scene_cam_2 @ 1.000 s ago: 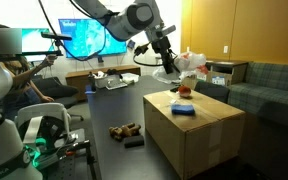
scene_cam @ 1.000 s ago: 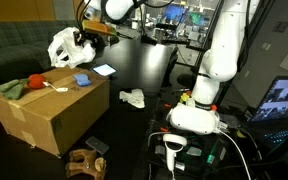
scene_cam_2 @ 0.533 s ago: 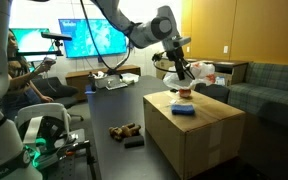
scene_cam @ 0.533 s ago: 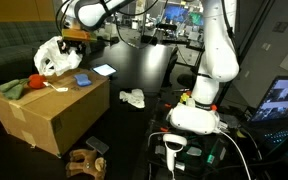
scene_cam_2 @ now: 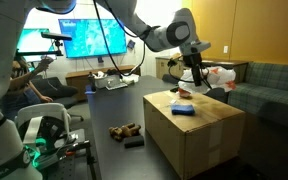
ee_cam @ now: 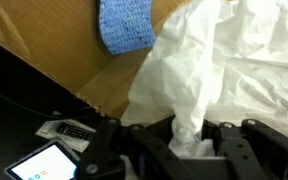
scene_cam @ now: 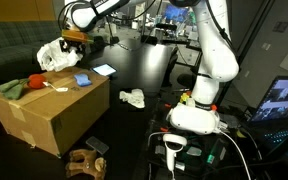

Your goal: Put the objects on the table on top of the box and put the objects on the box on the table

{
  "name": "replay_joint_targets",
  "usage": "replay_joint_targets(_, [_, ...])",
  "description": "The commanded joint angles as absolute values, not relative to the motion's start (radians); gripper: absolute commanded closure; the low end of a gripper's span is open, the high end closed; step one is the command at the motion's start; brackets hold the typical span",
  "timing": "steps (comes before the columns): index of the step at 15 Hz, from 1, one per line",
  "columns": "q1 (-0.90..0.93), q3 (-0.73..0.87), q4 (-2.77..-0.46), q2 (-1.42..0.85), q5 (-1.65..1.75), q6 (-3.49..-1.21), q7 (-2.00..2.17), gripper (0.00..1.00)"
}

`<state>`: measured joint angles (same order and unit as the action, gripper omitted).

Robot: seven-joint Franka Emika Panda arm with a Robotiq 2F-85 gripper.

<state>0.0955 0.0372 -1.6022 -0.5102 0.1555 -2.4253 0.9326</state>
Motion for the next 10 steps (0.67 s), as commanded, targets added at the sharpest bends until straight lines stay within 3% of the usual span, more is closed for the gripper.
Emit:
replay_joint_targets(1, [0.101, 0.060, -1.524, -0.553, 0.110, -2.435, 0.902, 1.00])
replay_joint_targets(10, [0.080, 0.047, -1.270, -0.754, 0.022, -2.359, 0.834, 1.00])
